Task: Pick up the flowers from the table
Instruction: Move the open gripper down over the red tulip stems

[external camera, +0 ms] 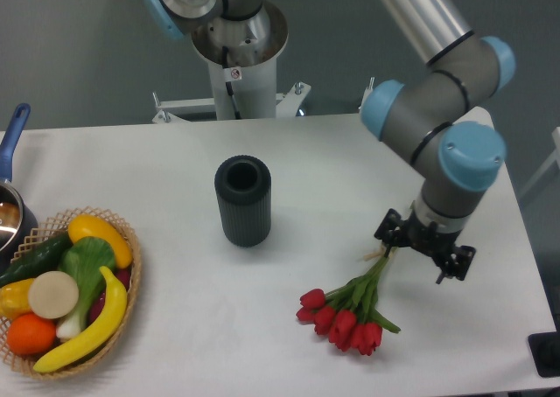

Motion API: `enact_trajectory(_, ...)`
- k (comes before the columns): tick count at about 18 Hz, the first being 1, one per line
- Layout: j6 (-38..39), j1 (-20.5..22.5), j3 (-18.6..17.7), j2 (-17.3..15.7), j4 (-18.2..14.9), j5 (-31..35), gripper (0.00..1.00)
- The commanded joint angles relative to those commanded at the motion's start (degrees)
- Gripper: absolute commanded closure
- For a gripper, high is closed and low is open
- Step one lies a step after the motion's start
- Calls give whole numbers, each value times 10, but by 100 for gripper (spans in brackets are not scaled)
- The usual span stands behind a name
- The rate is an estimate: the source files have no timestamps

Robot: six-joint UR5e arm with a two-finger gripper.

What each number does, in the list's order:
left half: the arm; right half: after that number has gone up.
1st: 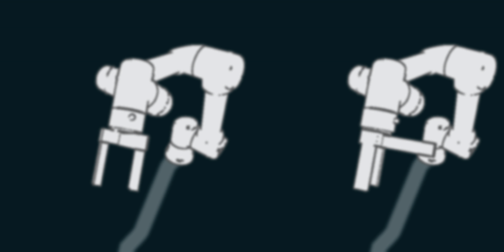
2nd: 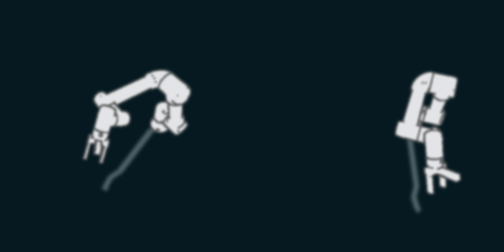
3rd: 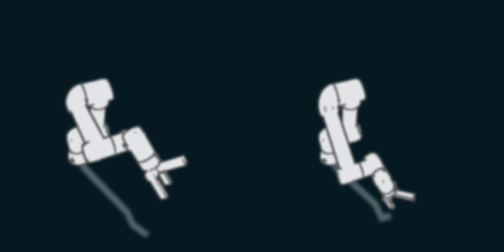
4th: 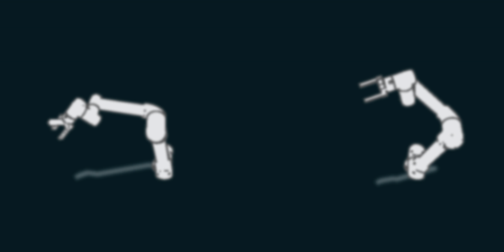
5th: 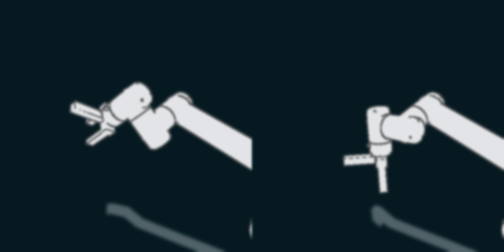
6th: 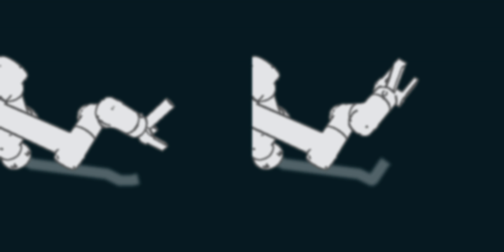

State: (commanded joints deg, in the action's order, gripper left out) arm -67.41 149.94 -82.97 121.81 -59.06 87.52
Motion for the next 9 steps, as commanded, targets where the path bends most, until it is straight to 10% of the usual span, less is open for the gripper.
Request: enact_trajectory(9,31,-33,5,47,4,29,0)
